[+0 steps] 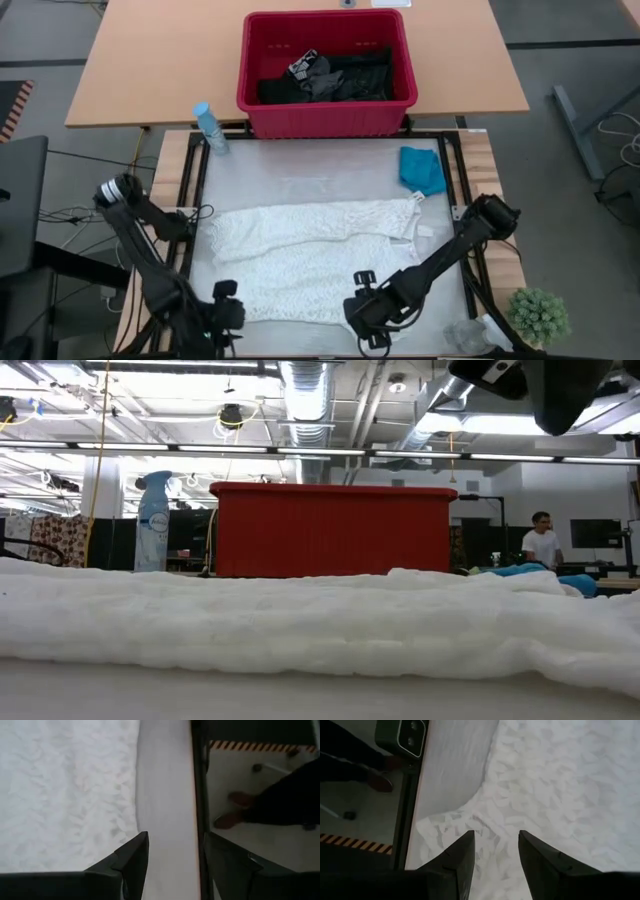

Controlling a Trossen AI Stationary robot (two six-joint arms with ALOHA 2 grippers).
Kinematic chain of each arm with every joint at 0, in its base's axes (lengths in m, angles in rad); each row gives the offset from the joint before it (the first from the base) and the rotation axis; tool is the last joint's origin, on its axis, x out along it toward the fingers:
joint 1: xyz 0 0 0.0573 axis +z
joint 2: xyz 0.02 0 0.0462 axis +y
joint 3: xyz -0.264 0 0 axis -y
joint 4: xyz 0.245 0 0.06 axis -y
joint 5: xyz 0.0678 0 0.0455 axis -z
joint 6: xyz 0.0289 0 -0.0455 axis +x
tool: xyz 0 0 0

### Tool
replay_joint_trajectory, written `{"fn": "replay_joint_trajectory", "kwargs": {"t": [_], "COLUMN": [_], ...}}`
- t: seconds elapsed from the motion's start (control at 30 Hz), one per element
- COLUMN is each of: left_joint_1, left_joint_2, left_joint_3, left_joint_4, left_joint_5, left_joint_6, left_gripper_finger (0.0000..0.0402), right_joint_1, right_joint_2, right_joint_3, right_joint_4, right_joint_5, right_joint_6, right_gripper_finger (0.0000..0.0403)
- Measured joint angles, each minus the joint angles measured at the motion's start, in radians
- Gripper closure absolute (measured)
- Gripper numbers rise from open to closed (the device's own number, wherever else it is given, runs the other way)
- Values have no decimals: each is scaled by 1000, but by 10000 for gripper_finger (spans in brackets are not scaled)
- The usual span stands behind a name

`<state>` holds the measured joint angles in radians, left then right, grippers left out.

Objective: Fold laundry
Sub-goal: Fold the white shirt

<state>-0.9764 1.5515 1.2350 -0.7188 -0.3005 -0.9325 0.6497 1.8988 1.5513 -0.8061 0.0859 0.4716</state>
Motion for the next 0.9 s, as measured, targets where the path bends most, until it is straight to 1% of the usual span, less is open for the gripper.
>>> {"fn": "replay_joint_trajectory", "kwargs": {"t": [0.23,0.33,0.63,0.77,0.9], "left_joint_1": [-32,-39,-49,-77,-94], "left_joint_2": [88,101,104,104,104], "left_joint_3": [0,0,0,-12,-39], "left_joint_4": [8,11,0,-3,26], "left_joint_5": [-68,-105,-153,-208,-222], "left_joint_6": [-62,-71,-55,-56,-65], "left_gripper_finger": [219,219,219,219,219], "right_joint_1": [41,48,44,35,34], "right_joint_2": [8,22,100,130,138], "right_joint_3": [0,0,4,6,6], "right_joint_4": [42,81,122,122,148], "right_joint_5": [96,148,158,145,114], "right_joint_6": [49,53,148,149,169], "right_gripper_finger": [227,227,227,227,227]}}
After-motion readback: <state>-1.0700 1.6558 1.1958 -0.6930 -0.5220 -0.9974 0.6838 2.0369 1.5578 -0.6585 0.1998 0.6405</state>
